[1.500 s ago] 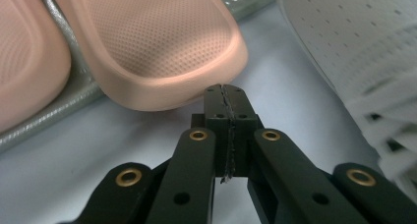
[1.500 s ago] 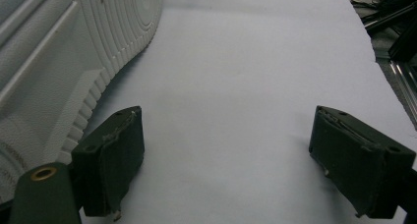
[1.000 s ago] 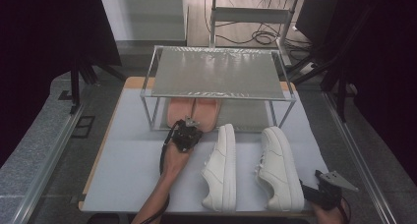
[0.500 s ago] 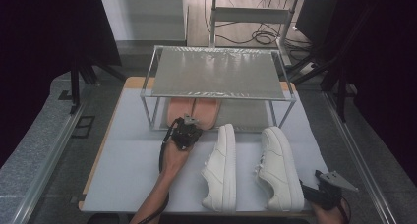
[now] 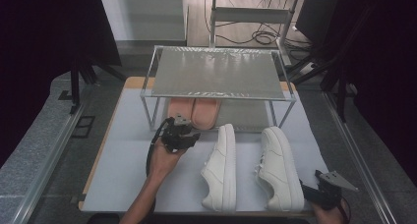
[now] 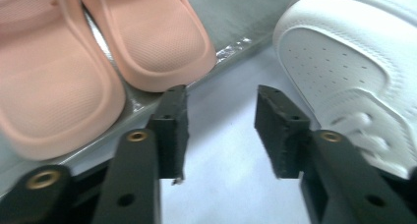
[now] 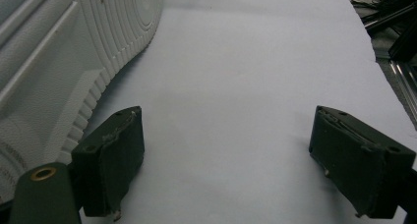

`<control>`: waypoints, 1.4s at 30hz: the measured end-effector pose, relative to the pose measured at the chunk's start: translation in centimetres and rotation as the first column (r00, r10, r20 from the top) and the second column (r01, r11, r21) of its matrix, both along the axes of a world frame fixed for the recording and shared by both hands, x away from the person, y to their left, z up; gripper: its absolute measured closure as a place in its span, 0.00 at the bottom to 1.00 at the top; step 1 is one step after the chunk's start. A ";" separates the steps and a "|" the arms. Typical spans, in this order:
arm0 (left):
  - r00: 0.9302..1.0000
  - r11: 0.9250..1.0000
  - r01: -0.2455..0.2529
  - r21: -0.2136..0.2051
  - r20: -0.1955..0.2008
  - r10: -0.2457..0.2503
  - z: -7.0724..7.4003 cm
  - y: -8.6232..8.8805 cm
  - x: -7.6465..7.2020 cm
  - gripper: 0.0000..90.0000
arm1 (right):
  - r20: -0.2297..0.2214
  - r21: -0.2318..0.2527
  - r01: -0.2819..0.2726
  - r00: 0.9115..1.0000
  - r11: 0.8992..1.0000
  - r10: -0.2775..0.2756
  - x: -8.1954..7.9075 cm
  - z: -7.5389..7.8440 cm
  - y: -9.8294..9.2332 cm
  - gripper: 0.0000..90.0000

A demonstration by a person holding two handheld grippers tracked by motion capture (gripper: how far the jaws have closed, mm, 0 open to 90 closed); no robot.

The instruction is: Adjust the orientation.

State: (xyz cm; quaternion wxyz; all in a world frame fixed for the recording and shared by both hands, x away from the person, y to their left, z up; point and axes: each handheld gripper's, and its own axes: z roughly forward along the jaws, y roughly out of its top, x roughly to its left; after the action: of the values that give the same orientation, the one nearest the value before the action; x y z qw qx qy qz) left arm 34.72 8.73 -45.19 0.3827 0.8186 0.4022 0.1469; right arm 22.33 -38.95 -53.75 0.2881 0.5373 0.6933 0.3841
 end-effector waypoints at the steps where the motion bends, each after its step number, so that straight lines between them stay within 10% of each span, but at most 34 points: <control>1: 1.000 1.000 0.001 0.006 0.001 -0.001 0.4 0.5 -0.4 0.55 | 0.001 0.001 0.001 1.000 1.000 -0.001 0.0 0.0 0.0 0.15; 23: 0.999 1.000 -0.029 0.006 -0.041 0.029 1.1 6.9 -5.9 0.15 | -0.020 -0.009 0.002 1.000 1.000 -0.002 0.2 0.2 0.1 0.15; 42: 0.993 0.993 -0.105 0.047 -0.055 0.107 -4.2 11.4 -9.6 0.12 | -0.091 -0.033 -0.001 0.996 0.999 -0.002 0.6 1.0 0.4 0.14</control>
State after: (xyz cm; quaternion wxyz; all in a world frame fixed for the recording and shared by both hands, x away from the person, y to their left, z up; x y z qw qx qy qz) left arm 25.17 20.15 -49.37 0.3447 0.8081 0.4527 0.1522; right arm 22.97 -38.51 -52.76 0.2651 0.5497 0.7117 0.3478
